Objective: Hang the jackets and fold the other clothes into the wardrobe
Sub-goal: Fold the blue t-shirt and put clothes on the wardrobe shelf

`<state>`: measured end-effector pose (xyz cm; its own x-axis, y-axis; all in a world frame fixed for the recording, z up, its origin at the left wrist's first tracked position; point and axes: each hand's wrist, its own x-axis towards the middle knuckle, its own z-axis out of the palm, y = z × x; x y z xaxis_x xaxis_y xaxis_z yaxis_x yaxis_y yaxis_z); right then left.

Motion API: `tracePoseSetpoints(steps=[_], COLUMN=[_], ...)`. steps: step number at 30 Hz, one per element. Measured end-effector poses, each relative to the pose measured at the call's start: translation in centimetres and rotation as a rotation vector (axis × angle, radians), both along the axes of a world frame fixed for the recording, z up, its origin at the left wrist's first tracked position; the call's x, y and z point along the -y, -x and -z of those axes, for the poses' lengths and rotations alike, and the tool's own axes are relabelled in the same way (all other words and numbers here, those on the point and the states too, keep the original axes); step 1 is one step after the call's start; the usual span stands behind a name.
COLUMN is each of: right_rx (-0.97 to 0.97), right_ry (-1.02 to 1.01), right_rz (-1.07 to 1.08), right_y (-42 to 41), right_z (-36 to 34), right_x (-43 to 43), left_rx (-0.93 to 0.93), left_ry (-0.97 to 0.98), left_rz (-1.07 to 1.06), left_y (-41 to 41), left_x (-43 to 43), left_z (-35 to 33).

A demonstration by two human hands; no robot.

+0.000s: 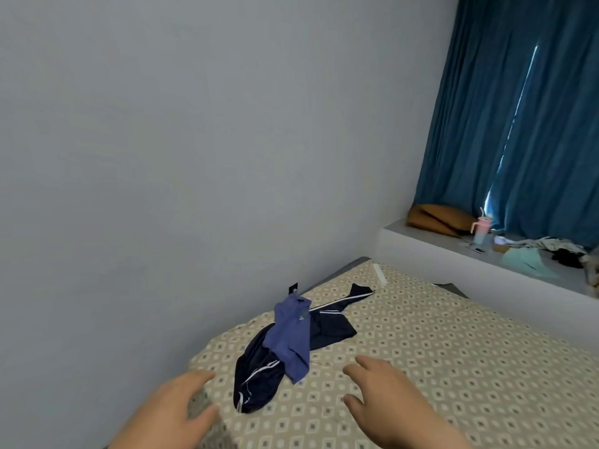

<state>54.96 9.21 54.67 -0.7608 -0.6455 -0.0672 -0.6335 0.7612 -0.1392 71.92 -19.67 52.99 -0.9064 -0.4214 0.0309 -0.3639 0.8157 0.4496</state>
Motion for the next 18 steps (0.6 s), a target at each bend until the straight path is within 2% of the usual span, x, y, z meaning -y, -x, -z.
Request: tracePoseSetpoints(steps=[10, 18], right_rx=[0.146, 0.230], right_ry=[0.029, 0.008], right_rz=[0.051, 0.122], right_y=[11.4, 19.7], right_z=[5.4, 9.6], right_x=[4.5, 9.8], left_rx=[0.086, 0.142], left_ry=[-0.015, -0.086], left_rz=[0.078, 0.144], left_y=[12.6, 24.0], left_x=[2.6, 9.1], left_z=[1.7, 5.4])
